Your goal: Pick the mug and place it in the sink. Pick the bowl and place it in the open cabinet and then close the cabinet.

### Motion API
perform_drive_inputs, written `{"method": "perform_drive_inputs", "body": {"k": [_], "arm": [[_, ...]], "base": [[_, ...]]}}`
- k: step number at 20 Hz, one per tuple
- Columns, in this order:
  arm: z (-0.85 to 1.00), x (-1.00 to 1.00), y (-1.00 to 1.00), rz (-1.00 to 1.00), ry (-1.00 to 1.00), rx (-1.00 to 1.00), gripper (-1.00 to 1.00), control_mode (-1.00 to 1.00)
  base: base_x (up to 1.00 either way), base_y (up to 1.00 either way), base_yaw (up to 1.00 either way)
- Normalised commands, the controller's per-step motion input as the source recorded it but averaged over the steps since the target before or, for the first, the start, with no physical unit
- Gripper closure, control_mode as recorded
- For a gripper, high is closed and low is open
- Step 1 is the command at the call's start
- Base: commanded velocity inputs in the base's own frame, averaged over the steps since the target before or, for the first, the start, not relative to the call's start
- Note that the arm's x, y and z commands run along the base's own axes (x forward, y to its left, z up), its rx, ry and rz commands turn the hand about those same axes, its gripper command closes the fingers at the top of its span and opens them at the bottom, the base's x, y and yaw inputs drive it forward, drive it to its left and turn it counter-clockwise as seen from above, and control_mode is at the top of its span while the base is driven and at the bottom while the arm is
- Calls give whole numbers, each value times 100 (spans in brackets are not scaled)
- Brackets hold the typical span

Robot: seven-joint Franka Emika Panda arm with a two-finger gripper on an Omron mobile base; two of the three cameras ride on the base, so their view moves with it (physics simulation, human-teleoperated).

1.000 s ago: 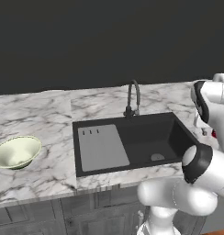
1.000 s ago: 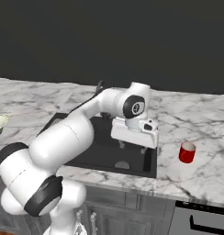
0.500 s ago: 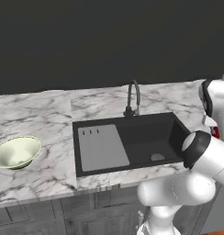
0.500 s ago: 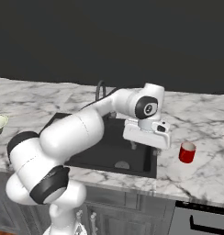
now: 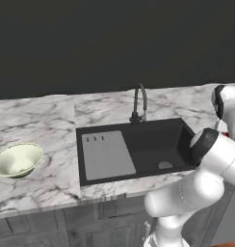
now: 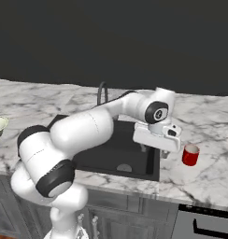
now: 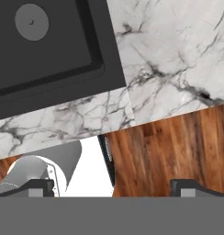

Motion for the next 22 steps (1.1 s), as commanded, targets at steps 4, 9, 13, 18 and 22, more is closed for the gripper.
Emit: {"method": "perform_drive_inputs", "body": {"k": [4,9,13,18,22], "arm": [[-15,14,-14,0,-8,0,-100,-100],[-8,6,-25,0,-3,1,-100,-100],[-12,5,-32,0,2,1,-100,-100],[-20,16,-23,0,0,0,-100,-100],[-17,19,-22,0,0,0,-100,-100]], "base": [[0,0,0],[0,0,0],[0,0,0],[0,0,0],[0,0,0]]}}
